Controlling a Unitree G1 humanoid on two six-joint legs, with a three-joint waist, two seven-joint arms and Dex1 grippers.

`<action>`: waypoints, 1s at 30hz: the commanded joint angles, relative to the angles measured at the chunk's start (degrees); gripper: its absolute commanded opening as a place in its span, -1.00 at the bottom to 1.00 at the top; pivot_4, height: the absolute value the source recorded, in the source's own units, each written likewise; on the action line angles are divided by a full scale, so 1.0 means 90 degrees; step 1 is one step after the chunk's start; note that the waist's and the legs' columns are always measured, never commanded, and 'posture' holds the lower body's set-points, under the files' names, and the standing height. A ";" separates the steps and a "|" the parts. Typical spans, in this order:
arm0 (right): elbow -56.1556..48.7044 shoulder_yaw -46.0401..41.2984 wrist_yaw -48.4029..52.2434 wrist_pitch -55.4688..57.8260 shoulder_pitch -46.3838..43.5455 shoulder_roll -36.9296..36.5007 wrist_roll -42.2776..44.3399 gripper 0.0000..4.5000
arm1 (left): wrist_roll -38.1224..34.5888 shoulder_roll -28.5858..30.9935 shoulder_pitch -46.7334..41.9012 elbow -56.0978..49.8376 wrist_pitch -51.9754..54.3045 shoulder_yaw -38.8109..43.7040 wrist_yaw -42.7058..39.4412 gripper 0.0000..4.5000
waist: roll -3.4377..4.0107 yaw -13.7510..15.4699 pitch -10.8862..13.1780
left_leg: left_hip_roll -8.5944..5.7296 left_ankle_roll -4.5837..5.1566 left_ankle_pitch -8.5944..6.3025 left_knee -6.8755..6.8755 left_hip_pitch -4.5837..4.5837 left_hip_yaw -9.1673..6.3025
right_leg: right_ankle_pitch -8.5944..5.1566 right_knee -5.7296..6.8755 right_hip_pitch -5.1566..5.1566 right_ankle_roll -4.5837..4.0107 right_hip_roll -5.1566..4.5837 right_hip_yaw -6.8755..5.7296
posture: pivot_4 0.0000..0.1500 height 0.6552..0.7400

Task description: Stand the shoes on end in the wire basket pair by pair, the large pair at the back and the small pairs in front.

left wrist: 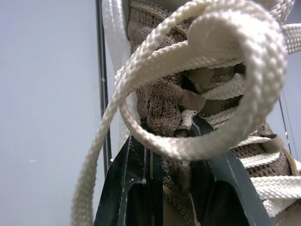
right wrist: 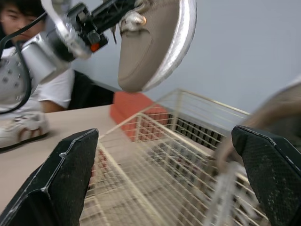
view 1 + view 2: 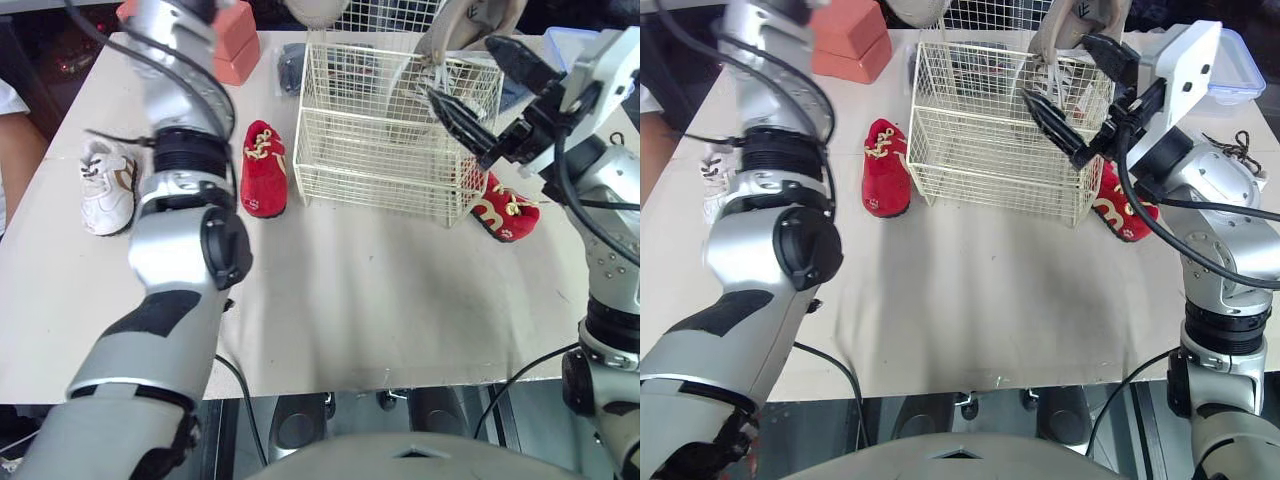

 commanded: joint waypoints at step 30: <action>-0.0550 -0.0220 -0.0556 -0.0072 0.0264 -0.0050 0.0256 1.00 | 0.1649 -0.0600 -0.0412 0.1776 -0.2227 -0.0705 0.2475 -0.80 | 0.0002 0.0005 0.0001 | 0.0001 0.0001 0.0000 -0.0011 0.0000 -0.0019 | 0.0000 0.0001 -0.0011 0.0000 0.0001 0.0006 | 1.00 -0.27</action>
